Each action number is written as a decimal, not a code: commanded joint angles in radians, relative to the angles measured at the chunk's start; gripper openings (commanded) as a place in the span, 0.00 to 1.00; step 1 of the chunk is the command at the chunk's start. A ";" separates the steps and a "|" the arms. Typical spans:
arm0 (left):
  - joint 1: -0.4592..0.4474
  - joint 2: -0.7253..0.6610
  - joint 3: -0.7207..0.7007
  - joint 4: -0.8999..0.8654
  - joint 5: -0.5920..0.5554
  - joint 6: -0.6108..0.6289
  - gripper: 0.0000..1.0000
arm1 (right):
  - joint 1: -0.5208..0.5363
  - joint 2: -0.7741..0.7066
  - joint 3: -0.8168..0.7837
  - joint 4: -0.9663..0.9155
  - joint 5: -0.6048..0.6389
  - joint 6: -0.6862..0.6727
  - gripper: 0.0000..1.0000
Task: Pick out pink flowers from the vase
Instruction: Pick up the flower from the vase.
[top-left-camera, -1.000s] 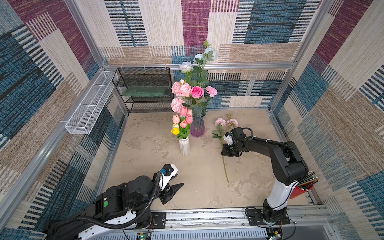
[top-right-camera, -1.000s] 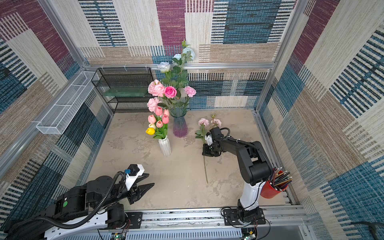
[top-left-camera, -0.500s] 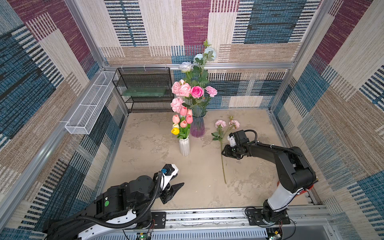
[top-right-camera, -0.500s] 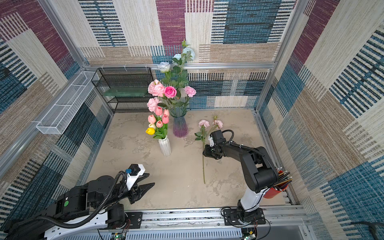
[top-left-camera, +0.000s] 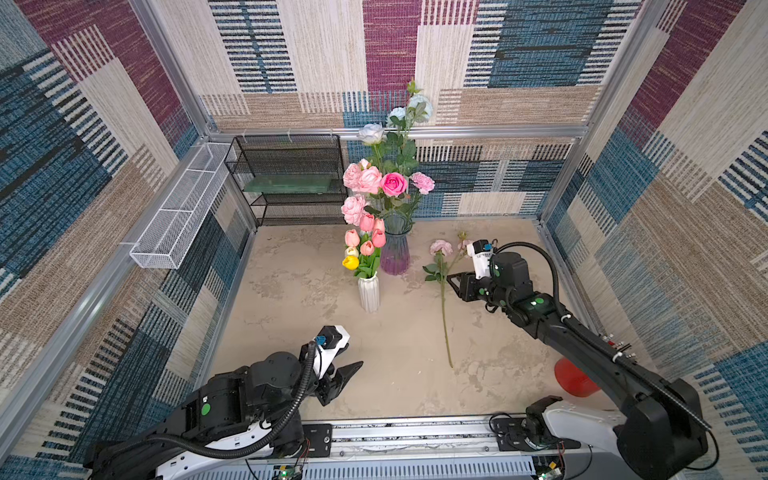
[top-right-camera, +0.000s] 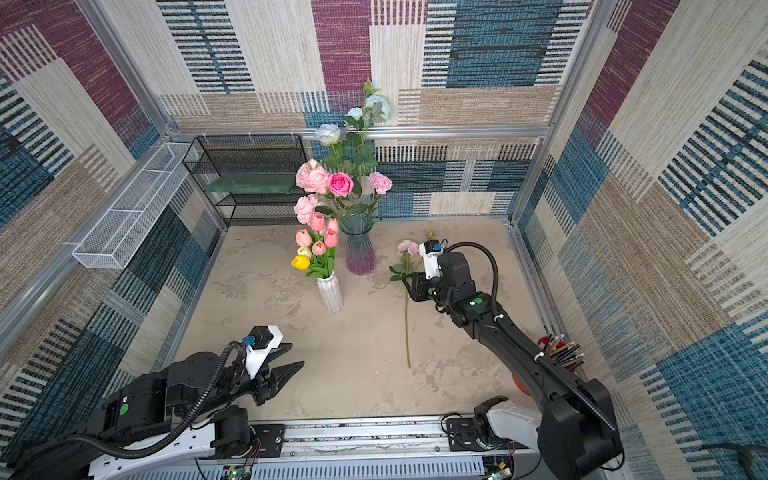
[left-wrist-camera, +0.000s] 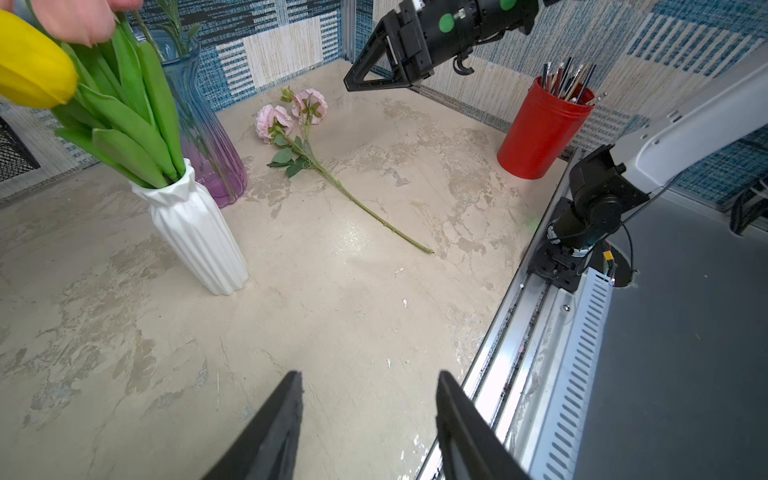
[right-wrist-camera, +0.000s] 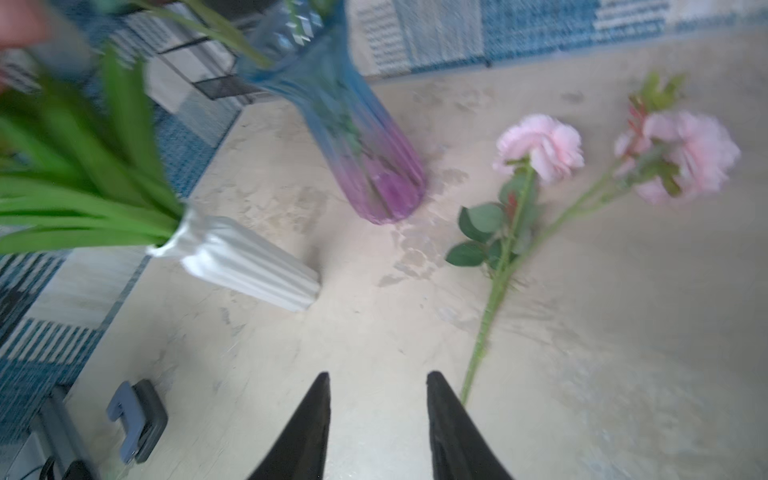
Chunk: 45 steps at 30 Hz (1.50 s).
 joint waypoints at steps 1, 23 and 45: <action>0.000 -0.010 0.022 -0.061 -0.010 -0.037 0.54 | 0.038 -0.082 -0.084 0.318 -0.023 -0.131 0.42; 0.000 -0.262 -0.043 -0.028 -0.071 -0.016 0.56 | -0.102 0.600 0.252 0.958 -0.266 0.123 0.59; 0.005 -0.256 -0.048 -0.028 -0.090 -0.011 0.57 | -0.093 0.928 0.511 1.020 -0.289 0.205 0.59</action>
